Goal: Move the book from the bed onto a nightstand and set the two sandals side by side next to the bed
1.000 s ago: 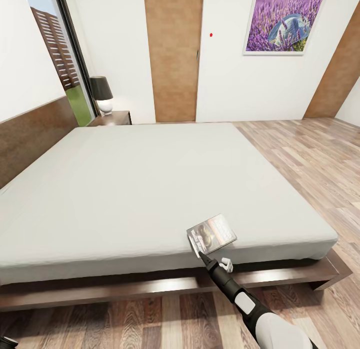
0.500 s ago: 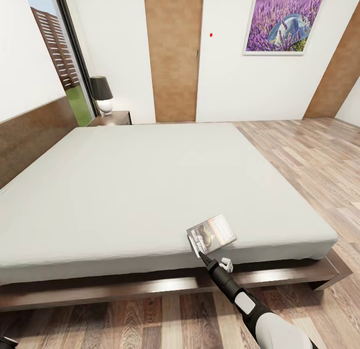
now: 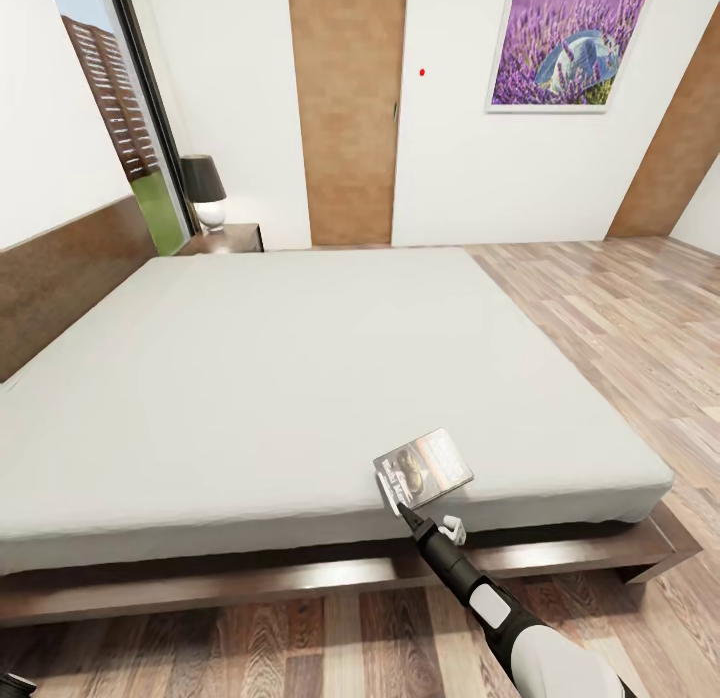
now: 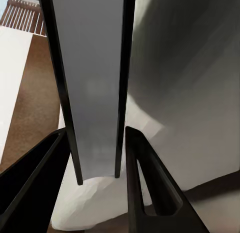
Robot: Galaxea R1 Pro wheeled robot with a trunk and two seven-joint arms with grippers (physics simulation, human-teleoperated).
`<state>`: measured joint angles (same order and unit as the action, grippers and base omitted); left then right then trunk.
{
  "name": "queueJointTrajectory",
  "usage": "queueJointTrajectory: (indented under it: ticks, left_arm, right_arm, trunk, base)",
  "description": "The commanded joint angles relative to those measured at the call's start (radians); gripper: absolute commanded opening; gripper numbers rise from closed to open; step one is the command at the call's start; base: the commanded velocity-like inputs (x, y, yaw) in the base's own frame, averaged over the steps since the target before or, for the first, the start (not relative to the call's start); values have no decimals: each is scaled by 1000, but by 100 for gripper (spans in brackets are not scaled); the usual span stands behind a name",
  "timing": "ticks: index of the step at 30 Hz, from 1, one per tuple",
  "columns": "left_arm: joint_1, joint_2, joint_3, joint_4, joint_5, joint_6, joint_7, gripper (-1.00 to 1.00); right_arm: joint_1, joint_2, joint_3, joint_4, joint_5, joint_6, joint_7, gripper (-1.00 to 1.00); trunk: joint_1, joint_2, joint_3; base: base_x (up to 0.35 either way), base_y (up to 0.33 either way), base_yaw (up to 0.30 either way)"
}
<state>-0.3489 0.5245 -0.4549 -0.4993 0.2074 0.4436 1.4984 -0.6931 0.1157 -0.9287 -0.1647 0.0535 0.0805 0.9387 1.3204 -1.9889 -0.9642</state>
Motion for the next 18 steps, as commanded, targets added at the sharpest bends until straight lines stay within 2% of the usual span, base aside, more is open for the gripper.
queueJointTrajectory:
  ticks: [1, 18]
  left_arm:
    - [-1, 2, -8, -1, 10, 12, 7, 100]
    - [-1, 1, -8, -1, 10, 19, 7, 100]
  right_arm:
    - [0, 1, -9, -2, 6, 8, 3, -100]
    - [0, 1, -9, -3, 6, 8, 3, -100]
  trunk:
    - [-4, 7, 2]
    - [-69, 126, 56]
  base:
    - [0, 0, 0]
    - [0, 0, 0]
